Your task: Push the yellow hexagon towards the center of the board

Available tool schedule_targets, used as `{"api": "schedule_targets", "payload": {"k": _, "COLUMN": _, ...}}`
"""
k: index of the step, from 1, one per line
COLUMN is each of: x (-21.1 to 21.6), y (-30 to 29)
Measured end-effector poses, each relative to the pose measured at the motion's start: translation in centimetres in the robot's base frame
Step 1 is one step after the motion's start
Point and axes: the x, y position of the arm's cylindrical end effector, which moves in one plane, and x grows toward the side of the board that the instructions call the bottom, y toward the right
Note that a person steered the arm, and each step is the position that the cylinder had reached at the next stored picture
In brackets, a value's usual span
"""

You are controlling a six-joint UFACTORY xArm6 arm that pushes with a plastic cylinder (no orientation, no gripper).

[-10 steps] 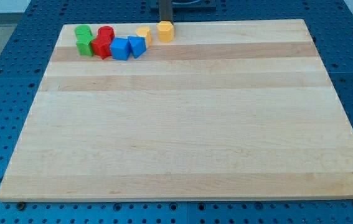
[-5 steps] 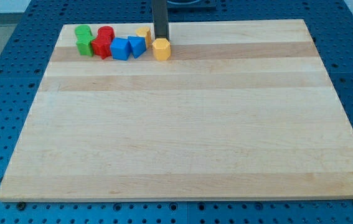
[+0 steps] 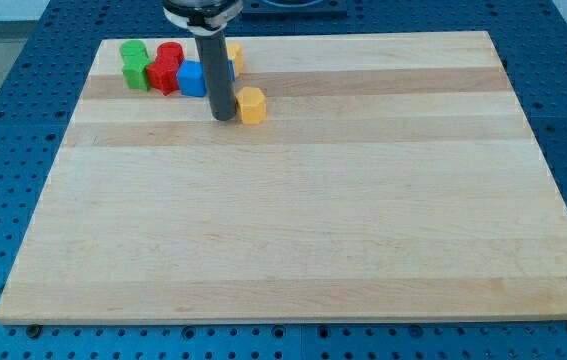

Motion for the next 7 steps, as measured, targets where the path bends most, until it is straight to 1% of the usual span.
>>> {"api": "schedule_targets", "payload": {"k": 1, "x": -0.9, "y": 0.1}}
{"api": "schedule_targets", "payload": {"k": 2, "x": -3.2, "y": 0.0}}
{"api": "schedule_targets", "payload": {"k": 3, "x": -3.8, "y": 1.2}}
{"api": "schedule_targets", "payload": {"k": 4, "x": -2.8, "y": 2.3}}
{"api": "schedule_targets", "payload": {"k": 6, "x": 1.1, "y": 3.7}}
{"api": "schedule_targets", "payload": {"k": 7, "x": 1.8, "y": 6.3}}
